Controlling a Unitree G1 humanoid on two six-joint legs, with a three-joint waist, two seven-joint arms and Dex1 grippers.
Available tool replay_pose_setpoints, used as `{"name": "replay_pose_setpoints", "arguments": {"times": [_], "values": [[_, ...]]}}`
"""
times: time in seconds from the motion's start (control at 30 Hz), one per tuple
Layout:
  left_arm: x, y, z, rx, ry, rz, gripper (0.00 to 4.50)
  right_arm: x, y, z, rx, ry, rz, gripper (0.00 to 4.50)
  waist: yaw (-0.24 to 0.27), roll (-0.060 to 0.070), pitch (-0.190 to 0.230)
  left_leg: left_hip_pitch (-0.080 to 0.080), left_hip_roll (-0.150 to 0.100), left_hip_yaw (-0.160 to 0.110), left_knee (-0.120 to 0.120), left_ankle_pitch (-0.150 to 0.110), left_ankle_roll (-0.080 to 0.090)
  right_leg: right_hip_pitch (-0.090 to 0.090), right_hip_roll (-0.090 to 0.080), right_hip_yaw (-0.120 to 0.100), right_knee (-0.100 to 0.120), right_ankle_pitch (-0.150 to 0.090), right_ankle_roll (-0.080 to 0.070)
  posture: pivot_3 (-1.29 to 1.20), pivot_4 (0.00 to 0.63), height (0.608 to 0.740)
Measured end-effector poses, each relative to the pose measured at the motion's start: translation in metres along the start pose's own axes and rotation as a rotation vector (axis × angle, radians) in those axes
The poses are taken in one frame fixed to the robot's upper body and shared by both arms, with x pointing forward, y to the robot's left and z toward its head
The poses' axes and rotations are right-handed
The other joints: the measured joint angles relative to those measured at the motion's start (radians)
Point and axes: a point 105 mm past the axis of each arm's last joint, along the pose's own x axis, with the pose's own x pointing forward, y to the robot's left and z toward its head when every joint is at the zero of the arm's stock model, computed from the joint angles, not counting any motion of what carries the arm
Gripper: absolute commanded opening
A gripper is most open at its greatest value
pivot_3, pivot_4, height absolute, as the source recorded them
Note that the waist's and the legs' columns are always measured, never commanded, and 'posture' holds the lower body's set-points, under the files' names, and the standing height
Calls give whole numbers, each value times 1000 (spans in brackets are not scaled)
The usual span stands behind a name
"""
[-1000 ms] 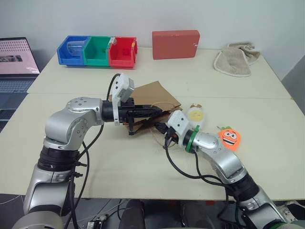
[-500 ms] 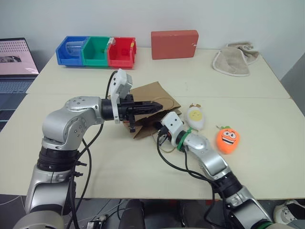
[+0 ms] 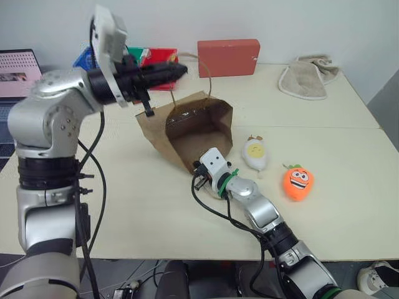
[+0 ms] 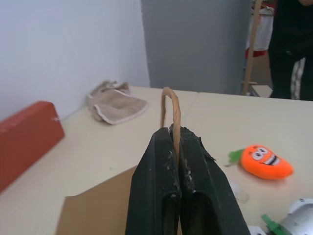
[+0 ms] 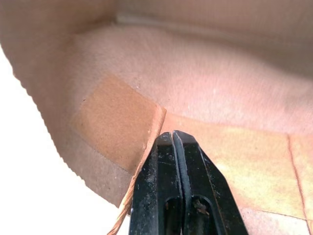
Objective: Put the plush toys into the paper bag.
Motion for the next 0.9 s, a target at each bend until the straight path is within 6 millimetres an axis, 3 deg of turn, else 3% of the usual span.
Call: {"name": "replay_pose_setpoints", "arguments": {"times": [0.23, 0.43, 0.7, 0.8, 0.9], "values": [[9, 6, 3, 3, -54, 34, 0, 1, 1, 2, 7, -7, -4, 30, -4, 0, 0, 0, 0, 0, -1, 0, 0, -1, 0, 0, 0, 0, 0, 0, 150, 740], [8, -5, -25, -22, 7, -4, 0, -1, -6, 5, 38, -8, -23, 30, -10, 0, 0, -1, 0, 0, -1, 0, 0, -1, 0, 0, 0, 0, 0, 0, 150, 740], [9, -30, -39, -8, 46, -98, 0, -23, -1, 63, 74, -172, 80, 30, -13, 0, 0, -1, 0, 0, -1, 0, 0, -2, 0, 0, 1, 0, 0, 0, 150, 740], [8, -34, -47, -18, 65, -110, 0, -42, 2, 76, 30, -169, 159, 595, -11, 0, 0, -1, 0, 0, -1, 0, 0, -2, 0, 0, 0, 0, 0, 0, 150, 740], [9, -38, -55, -24, 77, -122, 0, -63, -5, 93, -75, -175, 190, 1662, -11, 0, 0, -1, 0, 0, -1, 0, 0, -2, 0, 1, 0, 0, 0, 0, 150, 740]]}}
